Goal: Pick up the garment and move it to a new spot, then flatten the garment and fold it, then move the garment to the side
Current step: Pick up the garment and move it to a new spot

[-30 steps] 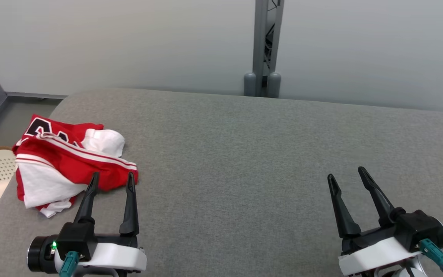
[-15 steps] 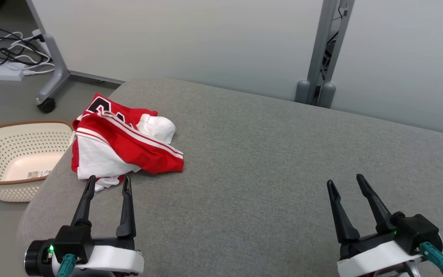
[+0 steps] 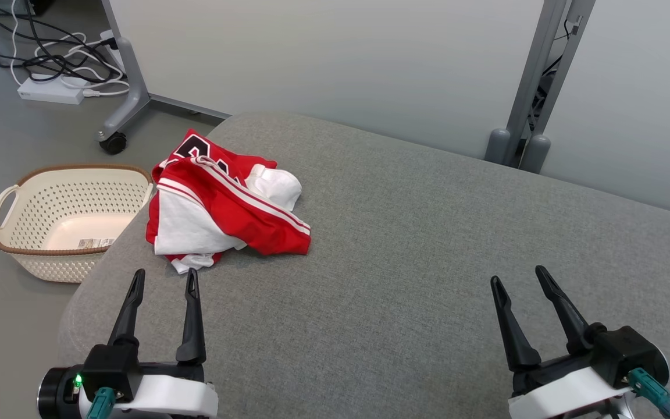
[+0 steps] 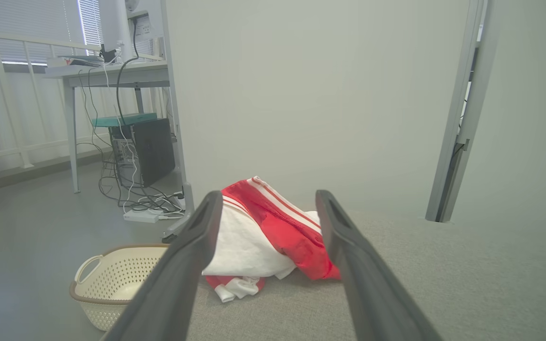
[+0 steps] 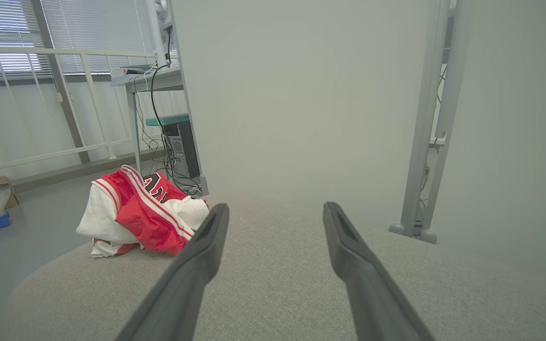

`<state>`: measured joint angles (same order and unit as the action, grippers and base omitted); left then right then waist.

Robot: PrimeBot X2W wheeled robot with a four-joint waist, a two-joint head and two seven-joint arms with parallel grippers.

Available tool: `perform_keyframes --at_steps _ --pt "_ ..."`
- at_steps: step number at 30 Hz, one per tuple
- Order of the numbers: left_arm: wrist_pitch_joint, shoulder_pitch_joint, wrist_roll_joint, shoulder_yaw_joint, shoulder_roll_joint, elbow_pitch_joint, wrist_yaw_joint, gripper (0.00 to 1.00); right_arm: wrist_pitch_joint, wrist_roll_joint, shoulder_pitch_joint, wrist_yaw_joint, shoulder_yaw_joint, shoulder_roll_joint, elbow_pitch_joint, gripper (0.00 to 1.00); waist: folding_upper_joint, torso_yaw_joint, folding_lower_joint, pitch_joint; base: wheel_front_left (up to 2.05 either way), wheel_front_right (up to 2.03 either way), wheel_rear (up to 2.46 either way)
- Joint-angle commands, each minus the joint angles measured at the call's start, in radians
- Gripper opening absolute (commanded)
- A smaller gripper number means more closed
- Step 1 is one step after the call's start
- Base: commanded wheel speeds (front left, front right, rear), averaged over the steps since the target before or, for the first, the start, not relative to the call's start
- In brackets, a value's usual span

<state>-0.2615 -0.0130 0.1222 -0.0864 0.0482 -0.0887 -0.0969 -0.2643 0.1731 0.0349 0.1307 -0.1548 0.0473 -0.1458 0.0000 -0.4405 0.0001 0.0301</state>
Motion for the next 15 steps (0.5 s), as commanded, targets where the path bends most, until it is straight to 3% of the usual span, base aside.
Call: perform_keyframes --at_steps 1,15 --pt "-0.004 0.000 0.005 0.001 0.004 0.004 -0.005 1.00 -0.001 -0.009 -0.002 0.000 0.002 0.006 -0.001 1.00 0.0000 -0.002 -0.0001 -0.005 0.00 0.00 0.00" --pt "-0.004 0.109 0.021 0.007 0.004 -0.004 0.005 1.00 -0.001 -0.092 0.047 0.000 0.025 0.006 0.003 1.00 0.0000 0.011 -0.0001 -0.137 0.00 0.00 0.00"
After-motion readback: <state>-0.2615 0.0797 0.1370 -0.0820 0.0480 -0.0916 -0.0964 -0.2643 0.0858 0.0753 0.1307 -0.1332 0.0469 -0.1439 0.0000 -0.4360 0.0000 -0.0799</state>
